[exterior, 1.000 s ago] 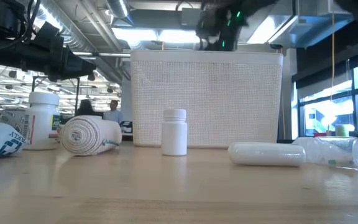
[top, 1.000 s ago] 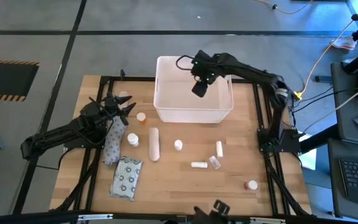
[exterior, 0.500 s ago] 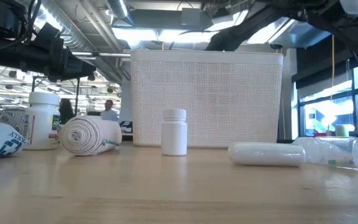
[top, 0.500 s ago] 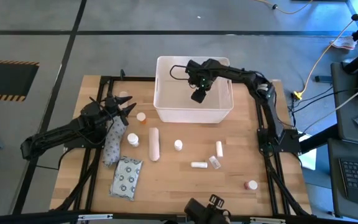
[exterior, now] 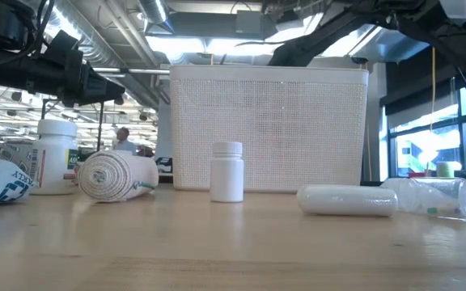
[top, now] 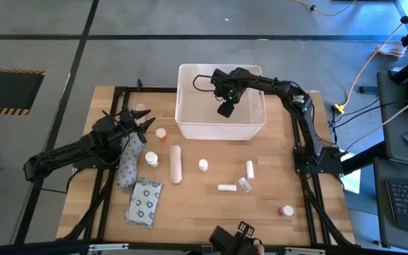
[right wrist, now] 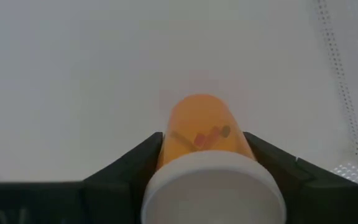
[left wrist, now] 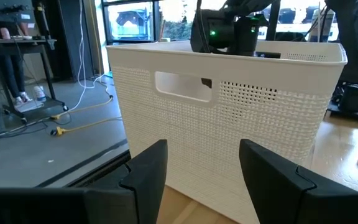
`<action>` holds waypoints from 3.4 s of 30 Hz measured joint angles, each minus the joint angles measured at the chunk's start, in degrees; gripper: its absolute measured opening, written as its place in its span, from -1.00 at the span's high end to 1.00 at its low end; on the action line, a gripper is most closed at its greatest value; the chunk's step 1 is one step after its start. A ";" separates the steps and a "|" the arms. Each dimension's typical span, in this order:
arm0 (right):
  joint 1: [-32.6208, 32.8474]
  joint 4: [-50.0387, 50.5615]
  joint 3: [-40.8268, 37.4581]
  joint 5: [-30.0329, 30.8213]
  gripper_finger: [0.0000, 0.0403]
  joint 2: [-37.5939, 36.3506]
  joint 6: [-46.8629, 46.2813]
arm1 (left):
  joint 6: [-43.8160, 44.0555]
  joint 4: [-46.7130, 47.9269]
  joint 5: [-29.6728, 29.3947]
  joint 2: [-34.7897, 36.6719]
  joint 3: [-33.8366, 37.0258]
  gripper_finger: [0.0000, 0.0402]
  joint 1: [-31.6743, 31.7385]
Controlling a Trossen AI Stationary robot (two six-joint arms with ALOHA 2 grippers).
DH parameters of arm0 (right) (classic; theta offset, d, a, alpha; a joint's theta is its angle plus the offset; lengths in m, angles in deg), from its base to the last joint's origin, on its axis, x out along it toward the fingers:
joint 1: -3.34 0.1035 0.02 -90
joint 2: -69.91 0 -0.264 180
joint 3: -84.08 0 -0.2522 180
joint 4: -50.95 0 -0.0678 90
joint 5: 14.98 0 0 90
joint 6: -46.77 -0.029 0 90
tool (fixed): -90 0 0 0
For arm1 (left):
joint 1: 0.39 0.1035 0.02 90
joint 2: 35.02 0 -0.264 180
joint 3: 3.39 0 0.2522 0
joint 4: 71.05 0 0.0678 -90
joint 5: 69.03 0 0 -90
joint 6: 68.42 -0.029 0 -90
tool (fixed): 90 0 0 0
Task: Pick & place medical supplies in basket/bin
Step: Put the right orange pill bottle into the white bin, then put the orange pill bottle into the white bin
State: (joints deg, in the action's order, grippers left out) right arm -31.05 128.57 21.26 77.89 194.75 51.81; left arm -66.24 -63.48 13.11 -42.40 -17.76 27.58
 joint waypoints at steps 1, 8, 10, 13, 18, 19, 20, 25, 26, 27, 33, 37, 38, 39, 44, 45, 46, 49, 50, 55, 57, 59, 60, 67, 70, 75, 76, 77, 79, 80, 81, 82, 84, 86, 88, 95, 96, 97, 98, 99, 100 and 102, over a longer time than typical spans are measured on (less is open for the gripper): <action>0.00 0.02 0.00 0.00 -0.02 0.00 -0.06 | 0.00 0.00 0.00 0.00 0.00 0.03 0.00; 0.00 0.13 0.00 0.02 -0.03 0.00 -1.30 | -1.46 0.00 -0.02 0.00 0.00 0.04 0.00; 0.00 0.13 0.00 0.02 -0.03 0.00 -2.05 | -1.49 0.00 0.00 0.00 0.00 0.04 0.00; 0.00 0.15 0.00 0.04 -0.03 0.00 -2.23 | -1.49 0.02 -0.02 0.00 0.00 0.04 0.00; 0.00 0.37 0.00 0.04 -0.03 0.00 -1.66 | -1.49 0.02 0.00 0.00 0.00 0.04 0.00; 0.00 0.39 0.00 0.04 -0.03 0.00 -1.61 | -1.49 0.02 0.00 0.00 0.00 0.04 0.00; 0.00 0.49 0.00 0.04 -0.03 0.00 -1.51 | -1.49 0.02 0.00 0.00 0.00 0.03 0.00; 0.00 0.81 0.00 0.04 -0.03 0.00 -1.23 | -1.49 0.02 0.00 0.00 0.00 0.04 0.00; 0.00 0.79 0.00 0.04 -0.03 0.00 -1.03 | -1.49 0.02 0.00 0.00 0.00 0.04 0.00; 0.00 0.79 0.00 0.02 -0.03 0.00 -0.62 | -1.49 0.02 0.00 0.00 0.00 0.03 0.00; 0.02 0.76 0.00 0.04 -0.20 0.00 -0.19 | -1.49 0.02 0.00 0.00 0.00 0.04 0.00; 0.02 0.76 0.00 0.04 -0.40 0.00 -0.48 | -1.49 0.04 0.00 0.00 0.00 0.04 0.00; 0.02 0.76 0.00 0.04 -0.44 0.00 -0.44 | -1.51 0.02 0.00 0.00 0.00 0.04 0.00; 0.02 0.77 0.00 0.04 -0.48 0.00 -0.41 | -1.50 0.03 0.00 0.00 0.00 0.04 0.00; 0.02 1.09 -0.09 0.04 -0.55 -1.77 -0.42 | -1.51 0.04 -0.02 0.00 0.00 0.04 0.00; 0.02 1.11 -0.09 0.04 -0.55 -2.46 -0.58 | -1.51 0.04 0.00 0.00 0.00 0.04 0.00; 0.02 1.06 -0.09 0.07 -0.55 -3.21 -0.94 | -1.51 0.02 0.00 0.00 0.00 0.04 0.00; 0.02 0.87 -0.09 0.07 -0.55 -5.94 -2.24 | -1.51 0.03 -0.02 0.00 0.00 0.04 0.00; 0.02 0.83 -0.09 0.07 -0.55 -7.07 -2.94 | -1.51 0.03 -0.02 -0.01 0.00 0.04 0.00; 0.85 0.57 -0.07 0.19 -0.55 -13.33 -3.43 | -1.51 0.02 -0.02 0.00 0.00 0.04 0.00; 1.84 0.50 -0.07 0.24 -0.55 -16.39 -3.26 | -1.51 0.04 -0.01 -0.02 0.00 0.04 0.00; 3.25 0.17 -0.07 0.17 -0.55 -19.66 -3.21 | -1.51 0.03 -0.02 -0.01 0.00 0.04 0.00; 3.99 0.12 -0.07 0.19 -0.55 -21.21 -3.15 | -1.51 0.04 -0.01 -0.02 0.00 0.04 0.00; 11.00 0.06 0.04 0.48 -0.55 -31.16 -6.02 | -1.49 0.02 0.30 0.00 0.00 0.04 0.00; 14.85 2.21 0.04 0.45 -0.55 -33.66 -7.94 | -1.49 0.01 0.35 0.00 0.00 0.03 -0.04; 23.40 6.96 0.02 0.44 -0.55 -36.86 -9.34 | -1.45 0.02 0.33 0.00 0.00 0.04 -0.04; 25.10 7.66 0.02 0.42 -0.55 -37.35 -9.93 | -1.42 0.02 0.33 0.00 0.00 0.04 -0.04; 26.88 8.00 -0.11 0.42 -0.55 -37.81 -11.10 | -1.14 0.02 0.39 0.00 0.00 0.03 -0.04; 30.34 8.27 -1.31 0.45 -0.55 -39.06 -13.96 | 0.00 0.02 0.61 0.00 0.00 0.04 -0.04; 32.12 8.52 -2.50 0.48 -0.55 -39.76 -14.87 | 0.33 0.02 0.56 0.00 0.00 0.04 -0.04; 33.82 8.61 -4.16 0.48 -0.55 -40.66 -15.36 | 0.49 0.02 0.26 0.00 0.00 0.04 -0.04; 35.69 8.71 -6.25 0.48 -0.55 -41.57 -15.49 | 0.55 0.02 0.00 0.00 0.00 0.04 -0.04; 39.23 7.95 -11.61 0.46 -0.55 -43.68 -16.49 | 0.59 0.02 0.10 0.00 0.00 0.04 -0.04; 42.24 4.40 -17.61 0.39 -0.55 -45.77 -19.40 | 0.58 0.02 0.35 0.00 0.00 0.04 -0.06; 45.03 0.99 -23.28 0.47 -0.55 -47.74 -22.89 | 0.62 0.02 0.42 0.00 0.00 0.04 -0.07; 53.12 -2.44 -37.62 3.52 -0.55 -51.81 -31.57 | 2.17 0.02 0.04 0.00 0.00 0.04 -0.05; 54.04 -3.32 -39.42 4.99 -0.55 -52.23 -31.55 | 2.83 0.01 0.04 0.00 0.00 0.04 -0.07; 54.88 -3.77 -41.24 6.45 -0.55 -52.60 -31.56 | 3.34 0.02 0.04 0.00 0.00 0.03 -0.07; 55.57 -3.84 -42.82 7.56 -0.55 -52.91 -31.85 | 3.77 0.00 0.04 0.00 0.00 0.04 -0.07; 56.09 -3.78 -44.25 8.04 -0.55 -53.25 -32.35 | 4.25 0.00 0.04 0.00 0.00 0.04 -0.07; 56.61 -3.69 -45.75 8.13 -0.55 -53.61 -33.30 | 4.65 0.00 0.04 0.00 0.00 0.04 -0.07; 57.42 -2.82 -48.45 8.13 -0.55 -54.45 -35.31 | 4.76 0.00 0.10 0.00 0.00 0.04 -0.07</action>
State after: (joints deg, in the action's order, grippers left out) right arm 26.37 125.75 -27.20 86.03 140.30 16.49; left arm -61.48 -63.48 13.21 -42.40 -17.76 27.51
